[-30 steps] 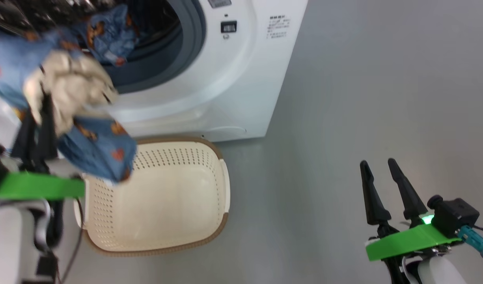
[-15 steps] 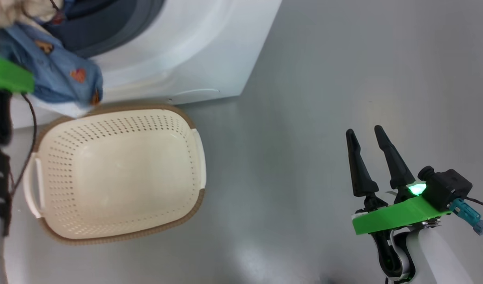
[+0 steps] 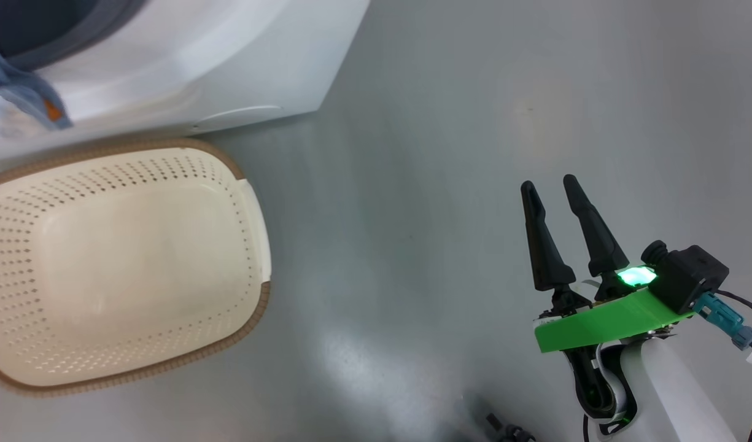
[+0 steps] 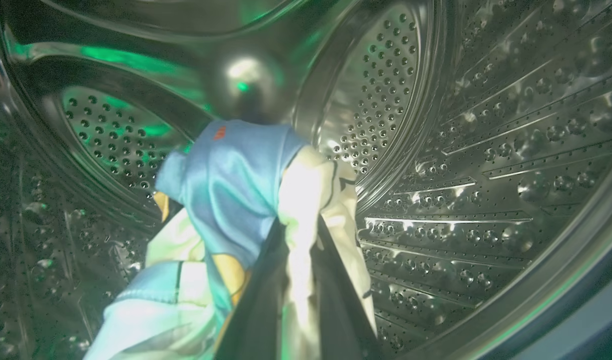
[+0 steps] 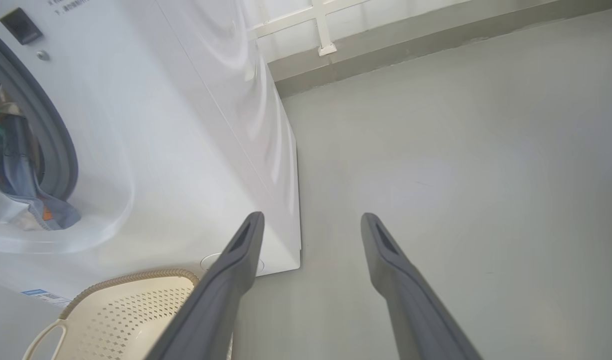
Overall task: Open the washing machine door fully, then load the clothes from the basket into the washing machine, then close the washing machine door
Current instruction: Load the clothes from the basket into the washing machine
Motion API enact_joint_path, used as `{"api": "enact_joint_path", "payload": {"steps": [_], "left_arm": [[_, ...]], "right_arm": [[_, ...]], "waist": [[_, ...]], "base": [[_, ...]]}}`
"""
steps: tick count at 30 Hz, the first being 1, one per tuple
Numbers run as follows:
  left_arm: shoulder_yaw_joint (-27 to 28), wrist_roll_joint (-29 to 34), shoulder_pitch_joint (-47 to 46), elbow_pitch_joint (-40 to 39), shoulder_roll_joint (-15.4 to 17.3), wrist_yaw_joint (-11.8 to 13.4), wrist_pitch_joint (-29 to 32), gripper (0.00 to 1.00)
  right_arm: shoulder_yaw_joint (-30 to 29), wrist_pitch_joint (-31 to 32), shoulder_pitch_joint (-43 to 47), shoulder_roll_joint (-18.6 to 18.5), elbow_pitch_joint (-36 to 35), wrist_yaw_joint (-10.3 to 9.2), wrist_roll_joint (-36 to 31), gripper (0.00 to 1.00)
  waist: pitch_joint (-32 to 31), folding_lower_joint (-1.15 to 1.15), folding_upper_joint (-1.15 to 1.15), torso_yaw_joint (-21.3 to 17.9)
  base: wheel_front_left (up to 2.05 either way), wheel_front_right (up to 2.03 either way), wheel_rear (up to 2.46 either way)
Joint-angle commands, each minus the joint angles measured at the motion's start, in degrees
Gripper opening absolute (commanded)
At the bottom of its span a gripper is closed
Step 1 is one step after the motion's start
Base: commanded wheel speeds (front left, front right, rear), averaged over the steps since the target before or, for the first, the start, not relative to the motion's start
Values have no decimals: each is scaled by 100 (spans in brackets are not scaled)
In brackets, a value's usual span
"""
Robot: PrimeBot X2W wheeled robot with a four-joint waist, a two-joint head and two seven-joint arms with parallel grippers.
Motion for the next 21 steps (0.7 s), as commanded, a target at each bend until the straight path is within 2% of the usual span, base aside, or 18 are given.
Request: {"api": "enact_joint_path", "payload": {"steps": [1,3,6,11,15,20,21], "left_arm": [[33,90,-250,-141,359,-11,-65,0],[70,104,-325,-243,391,-11,-70,0],[251,280,-408,-813,503,15,-75,0],[572,496,-156,-1318,467,40,-76,0],[660,572,62,-1076,389,26,-77,0],[615,597,114,-329,354,10,-77,0],[577,612,93,-183,353,7,-77,14]], "right_arm": [[130,-46,22,-21,-149,32,26,100],[128,-46,23,-21,-157,32,27,100],[124,-46,-4,-21,-190,32,44,100],[132,-46,-52,-21,-210,32,69,100],[186,-46,-62,-21,-211,32,87,100],[229,-46,-47,-21,-201,32,101,100],[228,-46,-42,-21,-198,32,102,100]], "waist": [[153,-1,0,-146],[173,-1,0,-156],[262,-1,0,-181],[329,-1,0,-190],[308,-1,0,-194],[245,-1,0,-199],[234,-1,0,-198]], "base": [[0,0,0],[0,0,0],[0,0,0],[0,0,0],[0,0,0],[0,0,0],[0,0,0]]}}
